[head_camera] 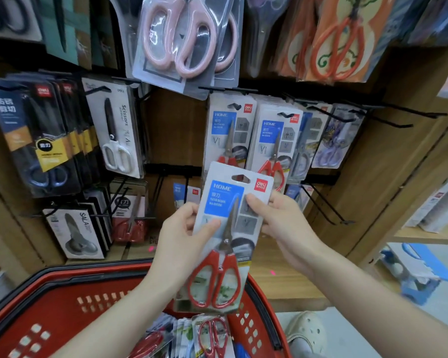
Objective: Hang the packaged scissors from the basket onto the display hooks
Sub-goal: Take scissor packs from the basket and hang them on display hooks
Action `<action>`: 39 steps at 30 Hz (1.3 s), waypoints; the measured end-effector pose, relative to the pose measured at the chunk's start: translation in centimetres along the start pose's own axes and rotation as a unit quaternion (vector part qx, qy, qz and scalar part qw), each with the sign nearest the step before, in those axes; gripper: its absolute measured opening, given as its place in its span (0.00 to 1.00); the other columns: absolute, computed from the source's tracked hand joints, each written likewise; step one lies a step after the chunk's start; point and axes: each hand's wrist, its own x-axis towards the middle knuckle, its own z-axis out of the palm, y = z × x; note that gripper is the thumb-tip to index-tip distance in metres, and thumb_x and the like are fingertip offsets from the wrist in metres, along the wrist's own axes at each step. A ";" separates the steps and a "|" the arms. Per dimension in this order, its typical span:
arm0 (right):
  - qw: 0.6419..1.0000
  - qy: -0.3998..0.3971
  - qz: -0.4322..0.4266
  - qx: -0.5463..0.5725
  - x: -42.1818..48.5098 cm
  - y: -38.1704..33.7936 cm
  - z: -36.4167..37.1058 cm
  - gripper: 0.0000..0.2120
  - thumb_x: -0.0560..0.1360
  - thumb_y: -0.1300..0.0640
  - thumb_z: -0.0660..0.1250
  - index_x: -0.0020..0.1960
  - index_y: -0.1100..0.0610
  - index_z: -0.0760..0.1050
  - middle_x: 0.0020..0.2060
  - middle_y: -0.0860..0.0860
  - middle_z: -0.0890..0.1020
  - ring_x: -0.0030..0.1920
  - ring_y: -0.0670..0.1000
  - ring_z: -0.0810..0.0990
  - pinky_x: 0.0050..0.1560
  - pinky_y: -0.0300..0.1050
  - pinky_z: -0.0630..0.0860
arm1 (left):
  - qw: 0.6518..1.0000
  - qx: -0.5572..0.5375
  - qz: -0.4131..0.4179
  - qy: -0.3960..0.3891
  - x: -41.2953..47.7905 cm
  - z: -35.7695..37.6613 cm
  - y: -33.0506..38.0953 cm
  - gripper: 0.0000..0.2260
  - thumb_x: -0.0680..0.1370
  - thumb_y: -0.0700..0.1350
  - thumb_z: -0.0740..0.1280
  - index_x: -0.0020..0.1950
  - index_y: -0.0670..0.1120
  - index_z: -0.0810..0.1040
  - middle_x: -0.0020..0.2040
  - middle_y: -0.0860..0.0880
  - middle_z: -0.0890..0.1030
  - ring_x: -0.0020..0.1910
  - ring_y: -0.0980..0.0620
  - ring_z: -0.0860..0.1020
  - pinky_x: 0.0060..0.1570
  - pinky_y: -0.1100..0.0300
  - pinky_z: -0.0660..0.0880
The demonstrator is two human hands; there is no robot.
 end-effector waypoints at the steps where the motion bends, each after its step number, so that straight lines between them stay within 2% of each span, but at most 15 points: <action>1: 1.000 0.020 -0.001 0.011 0.3 -0.1 -0.3 0.09 0.79 0.56 0.63 0.55 0.56 0.79 0.50 0.50 0.85 0.50 0.50 0.84 0.49 0.48 0.80 | 1.000 -0.003 0.003 -0.013 0.3 0.0 0.0 0.03 0.75 0.40 0.70 0.47 0.45 0.78 0.43 0.51 0.84 0.43 0.57 0.82 0.40 0.64 0.77; 3: 0.997 0.066 -0.008 0.035 1.0 -0.9 -0.9 0.09 0.78 0.58 0.63 0.54 0.59 0.80 0.47 0.52 0.85 0.47 0.51 0.85 0.43 0.44 0.81 | 0.999 -0.008 0.009 -0.042 1.5 -0.1 0.2 0.04 0.75 0.42 0.69 0.49 0.47 0.79 0.46 0.51 0.84 0.46 0.55 0.82 0.43 0.59 0.78; 5: 0.992 0.117 -0.026 0.035 2.1 -1.9 -1.6 0.09 0.78 0.58 0.63 0.52 0.59 0.80 0.45 0.51 0.86 0.45 0.51 0.85 0.42 0.46 0.81 | 0.998 -0.017 0.019 -0.055 3.6 -0.4 0.4 0.05 0.78 0.46 0.64 0.52 0.48 0.78 0.49 0.51 0.82 0.52 0.53 0.80 0.49 0.56 0.77; 7: 0.988 0.145 -0.046 0.025 3.4 -2.8 -2.2 0.08 0.79 0.57 0.63 0.52 0.58 0.79 0.46 0.51 0.86 0.48 0.52 0.84 0.48 0.52 0.81 | 0.998 0.013 0.043 -0.034 6.4 -1.0 0.9 0.08 0.80 0.48 0.61 0.55 0.49 0.77 0.51 0.55 0.80 0.55 0.56 0.77 0.53 0.62 0.75; 9: 0.985 0.162 -0.060 -0.001 4.8 -3.7 -2.2 0.08 0.79 0.55 0.63 0.52 0.57 0.78 0.48 0.51 0.85 0.50 0.52 0.84 0.53 0.57 0.79 | 0.996 0.062 0.064 -0.011 9.6 -1.4 1.4 0.12 0.80 0.48 0.61 0.62 0.48 0.74 0.54 0.57 0.77 0.56 0.59 0.74 0.49 0.73 0.70; 10: 0.983 0.170 -0.066 -0.020 5.5 -3.9 -2.1 0.08 0.79 0.54 0.63 0.52 0.57 0.78 0.48 0.51 0.85 0.50 0.53 0.83 0.54 0.59 0.79 | 0.994 0.082 0.073 -0.004 11.3 -1.5 1.6 0.14 0.81 0.47 0.61 0.65 0.47 0.73 0.58 0.55 0.76 0.57 0.59 0.73 0.48 0.76 0.68; 12: 0.978 0.181 -0.084 -0.055 6.7 -4.4 -1.7 0.09 0.78 0.54 0.63 0.51 0.58 0.77 0.47 0.52 0.84 0.50 0.53 0.83 0.55 0.60 0.77 | 0.991 0.108 0.082 0.001 14.4 -1.2 1.7 0.18 0.81 0.48 0.61 0.70 0.45 0.69 0.66 0.51 0.74 0.61 0.58 0.71 0.53 0.72 0.66; 14: 0.974 0.186 -0.098 -0.081 7.9 -4.8 -1.1 0.10 0.78 0.53 0.62 0.51 0.60 0.77 0.48 0.54 0.84 0.51 0.54 0.82 0.56 0.60 0.77 | 0.991 0.101 0.091 -0.007 16.8 -0.5 1.6 0.19 0.81 0.47 0.62 0.71 0.45 0.67 0.67 0.51 0.72 0.62 0.57 0.71 0.53 0.73 0.67; 16: 0.972 0.188 -0.108 -0.092 9.1 -5.2 -0.5 0.13 0.78 0.52 0.62 0.52 0.63 0.76 0.49 0.57 0.83 0.51 0.57 0.81 0.56 0.61 0.76 | 0.991 0.084 0.104 -0.014 18.4 0.2 1.5 0.20 0.80 0.45 0.62 0.71 0.45 0.66 0.66 0.50 0.73 0.59 0.59 0.71 0.45 0.80 0.68; 20: 0.971 0.186 -0.110 -0.098 11.4 -5.7 0.8 0.20 0.74 0.48 0.63 0.52 0.65 0.76 0.49 0.61 0.82 0.51 0.61 0.80 0.55 0.62 0.76 | 0.988 0.099 0.118 0.014 20.3 0.9 0.9 0.17 0.79 0.43 0.64 0.68 0.44 0.69 0.62 0.50 0.74 0.56 0.59 0.71 0.43 0.76 0.69; 24: 0.972 0.188 -0.097 -0.102 13.2 -5.7 1.2 0.12 0.78 0.53 0.63 0.51 0.62 0.77 0.47 0.56 0.83 0.47 0.55 0.81 0.55 0.56 0.76 | 0.979 0.136 0.146 0.045 21.3 0.7 0.5 0.12 0.79 0.40 0.64 0.62 0.43 0.73 0.59 0.46 0.75 0.53 0.55 0.73 0.49 0.67 0.70; 28: 0.975 0.202 -0.067 -0.070 14.6 -4.9 1.1 0.09 0.78 0.54 0.62 0.50 0.59 0.77 0.47 0.56 0.83 0.49 0.58 0.82 0.55 0.57 0.77 | 0.977 0.139 0.160 0.033 21.5 0.3 0.1 0.10 0.78 0.40 0.65 0.59 0.43 0.74 0.51 0.52 0.76 0.44 0.60 0.73 0.39 0.74 0.69; 31: 0.973 0.219 -0.051 -0.057 15.5 -5.0 1.0 0.06 0.79 0.54 0.62 0.47 0.56 0.75 0.44 0.52 0.82 0.47 0.55 0.80 0.50 0.49 0.77 | 0.976 0.125 0.179 0.019 21.1 0.2 0.1 0.08 0.79 0.39 0.64 0.58 0.44 0.74 0.44 0.58 0.74 0.42 0.63 0.73 0.40 0.79 0.69; 34: 0.965 0.248 -0.058 -0.063 16.3 -4.9 1.1 0.09 0.79 0.53 0.63 0.55 0.57 0.71 0.51 0.53 0.80 0.52 0.54 0.79 0.55 0.49 0.75 | 0.972 0.124 0.202 0.005 20.7 -0.1 0.2 0.07 0.79 0.38 0.63 0.56 0.44 0.74 0.43 0.59 0.73 0.42 0.62 0.73 0.41 0.79 0.68; 39: 0.948 0.292 -0.084 -0.098 17.2 -4.4 1.2 0.12 0.77 0.52 0.66 0.54 0.57 0.67 0.51 0.53 0.77 0.52 0.52 0.77 0.56 0.47 0.74 | 0.970 0.141 0.197 -0.001 20.6 -0.7 0.6 0.08 0.80 0.38 0.60 0.57 0.44 0.74 0.43 0.56 0.73 0.42 0.60 0.73 0.40 0.79 0.68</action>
